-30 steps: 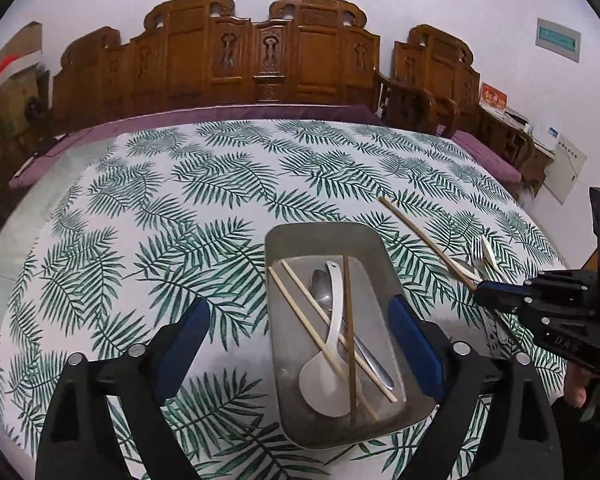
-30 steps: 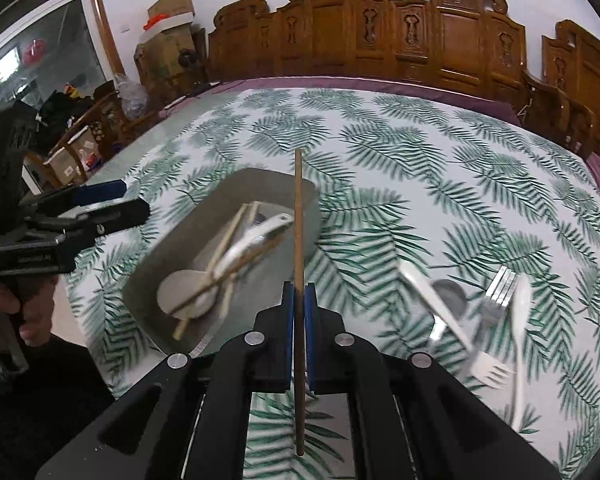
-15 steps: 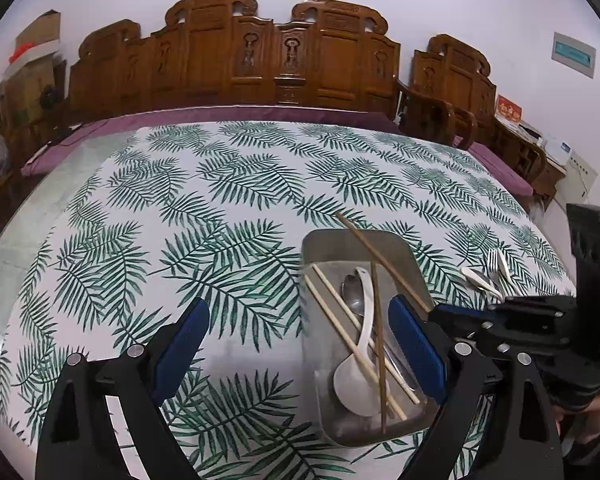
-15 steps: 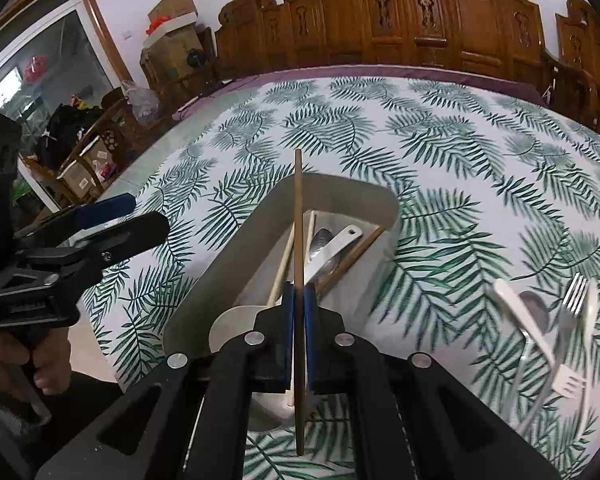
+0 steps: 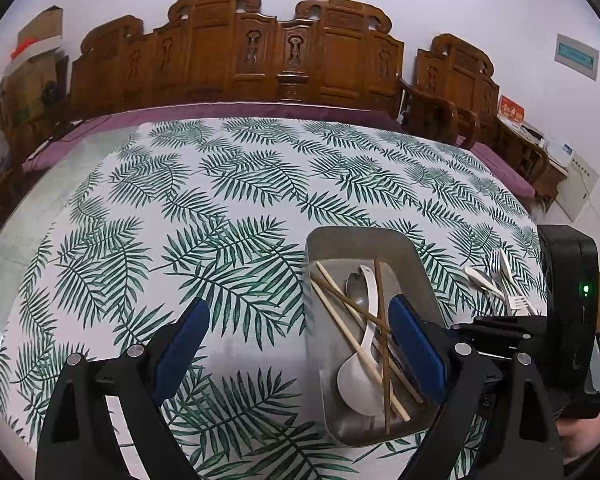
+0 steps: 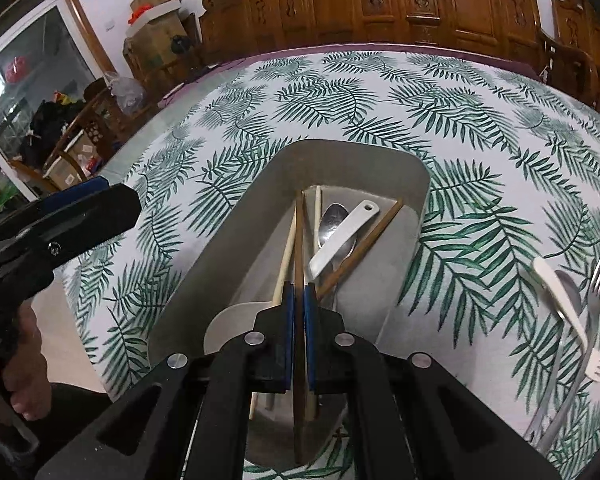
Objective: Organize utensils
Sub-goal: 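Lower the held chopstick into the grey tray and open the right tool, then grasp a white plastic spoon by its handle with the right tool, then grasp a metal fork with the left tool while the right tool holds the white spoon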
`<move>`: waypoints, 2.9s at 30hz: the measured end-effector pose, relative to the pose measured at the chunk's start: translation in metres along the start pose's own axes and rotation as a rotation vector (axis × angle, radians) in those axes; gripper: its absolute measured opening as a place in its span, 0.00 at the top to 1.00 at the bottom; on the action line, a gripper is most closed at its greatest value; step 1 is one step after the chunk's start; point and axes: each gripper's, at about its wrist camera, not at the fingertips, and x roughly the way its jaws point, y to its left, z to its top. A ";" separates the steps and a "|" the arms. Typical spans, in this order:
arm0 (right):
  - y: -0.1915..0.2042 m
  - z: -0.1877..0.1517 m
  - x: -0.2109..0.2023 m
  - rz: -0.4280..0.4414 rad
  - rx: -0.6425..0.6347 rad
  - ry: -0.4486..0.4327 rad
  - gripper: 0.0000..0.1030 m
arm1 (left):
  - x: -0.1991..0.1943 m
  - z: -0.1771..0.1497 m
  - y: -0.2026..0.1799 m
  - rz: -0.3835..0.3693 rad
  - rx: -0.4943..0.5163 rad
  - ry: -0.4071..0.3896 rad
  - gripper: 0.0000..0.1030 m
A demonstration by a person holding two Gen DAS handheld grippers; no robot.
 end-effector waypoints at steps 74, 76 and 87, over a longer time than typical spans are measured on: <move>-0.268 -0.059 -0.110 -0.382 0.138 -0.057 0.93 | 0.056 -0.028 -0.217 -0.213 0.254 0.144 0.50; -0.272 -0.060 -0.114 -0.377 0.154 -0.066 0.93 | 0.063 -0.026 -0.225 -0.224 0.246 0.150 0.50; -0.285 -0.066 -0.122 -0.356 0.199 -0.090 0.93 | 0.106 -0.027 -0.276 -0.273 0.276 0.225 0.71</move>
